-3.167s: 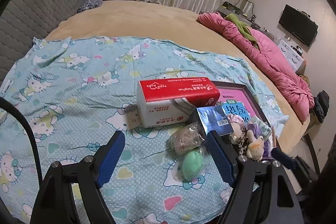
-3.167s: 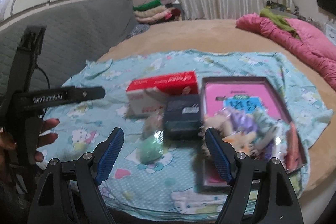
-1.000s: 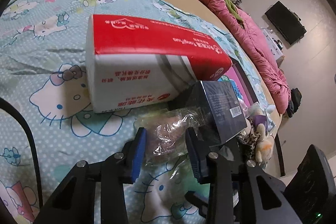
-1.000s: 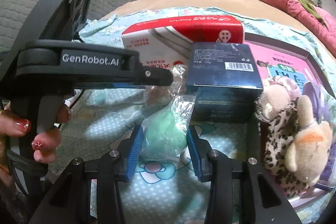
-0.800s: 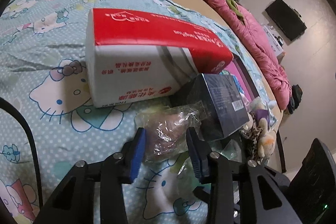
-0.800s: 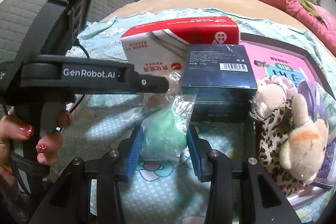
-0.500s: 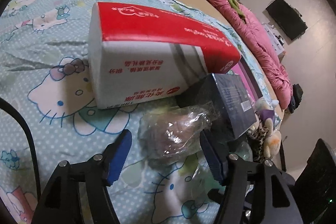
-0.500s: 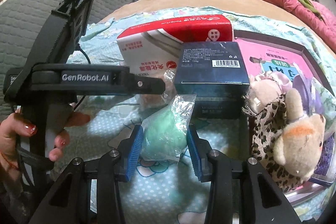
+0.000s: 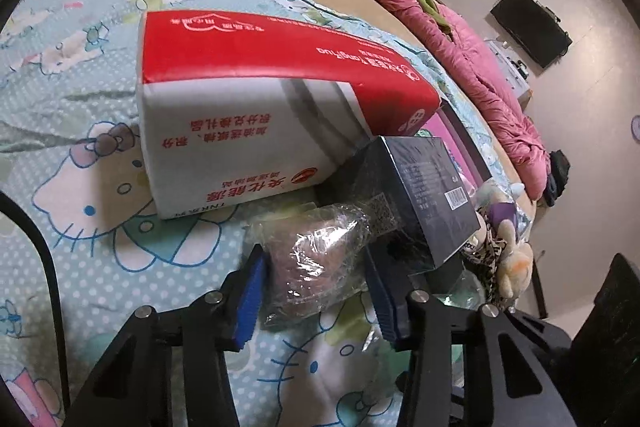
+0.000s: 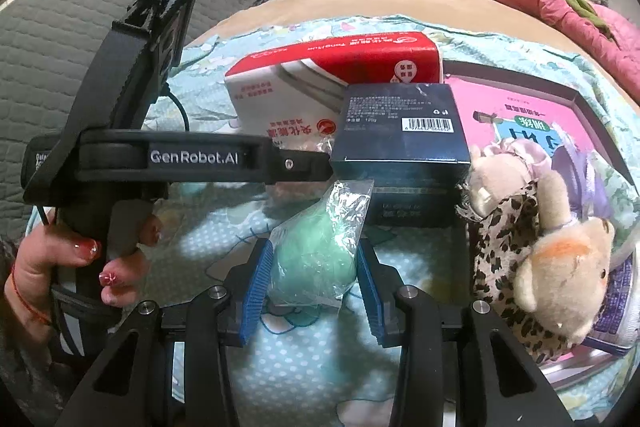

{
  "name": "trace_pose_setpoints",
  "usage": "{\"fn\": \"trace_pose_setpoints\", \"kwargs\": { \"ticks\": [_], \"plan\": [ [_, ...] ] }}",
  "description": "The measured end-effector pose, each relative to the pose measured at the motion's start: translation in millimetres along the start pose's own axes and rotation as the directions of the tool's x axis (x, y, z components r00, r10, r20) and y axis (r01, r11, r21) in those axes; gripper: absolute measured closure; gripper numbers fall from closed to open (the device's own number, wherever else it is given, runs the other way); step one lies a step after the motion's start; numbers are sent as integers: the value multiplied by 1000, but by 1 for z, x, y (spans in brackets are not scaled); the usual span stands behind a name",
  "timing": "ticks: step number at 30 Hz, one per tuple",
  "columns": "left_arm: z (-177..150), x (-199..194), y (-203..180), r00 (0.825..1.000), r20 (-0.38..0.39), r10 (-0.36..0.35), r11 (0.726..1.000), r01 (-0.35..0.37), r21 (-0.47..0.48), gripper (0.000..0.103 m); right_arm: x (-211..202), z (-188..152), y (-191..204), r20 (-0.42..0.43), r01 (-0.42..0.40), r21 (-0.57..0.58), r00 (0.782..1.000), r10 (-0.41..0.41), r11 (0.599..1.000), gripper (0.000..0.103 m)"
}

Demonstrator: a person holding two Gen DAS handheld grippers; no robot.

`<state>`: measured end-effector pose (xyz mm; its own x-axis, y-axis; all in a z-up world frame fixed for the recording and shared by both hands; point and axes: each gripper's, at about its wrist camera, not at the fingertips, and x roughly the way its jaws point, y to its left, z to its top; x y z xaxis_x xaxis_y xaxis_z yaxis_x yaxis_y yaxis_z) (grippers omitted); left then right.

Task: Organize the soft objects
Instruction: 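Lift both bagged items and carry them over the tray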

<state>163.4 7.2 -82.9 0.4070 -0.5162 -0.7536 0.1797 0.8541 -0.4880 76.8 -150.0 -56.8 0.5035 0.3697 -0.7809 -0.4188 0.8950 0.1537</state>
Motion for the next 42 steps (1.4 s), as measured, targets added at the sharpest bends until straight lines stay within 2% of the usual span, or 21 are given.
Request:
{"fn": "trace_pose_setpoints", "kwargs": {
  "ticks": [5, 11, 17, 28, 35, 42],
  "plan": [
    [-8, -17, -9, 995, 22, 94, 995, -94, 36, 59, -12, 2, 2, 33, -1, -9, 999, 1, 1000, 59],
    [-16, -43, -19, 987, 58, 150, 987, -153, 54, 59, -30, 7, 3, 83, -11, -7, 997, 12, 1000, 59],
    [-16, -70, -37, 979, 109, 172, 982, -180, 65, 59, -49, 11, 2, 139, -11, -9, 990, 12, 1000, 59],
    [-5, -89, -84, 973, 155, 171, 974, -191, 120, 59, -99, 16, -28, 252, 25, 62, 967, -40, 998, 59],
    [-1, -80, -124, 979, 143, 148, 967, -173, 185, 59, -133, 14, -66, 317, 53, 149, 943, -99, 987, 59],
    [0, -62, -165, 985, 119, 122, 954, -149, 260, 59, -163, 3, -115, 353, 108, 263, 914, -200, 959, 59]
  ]
}}
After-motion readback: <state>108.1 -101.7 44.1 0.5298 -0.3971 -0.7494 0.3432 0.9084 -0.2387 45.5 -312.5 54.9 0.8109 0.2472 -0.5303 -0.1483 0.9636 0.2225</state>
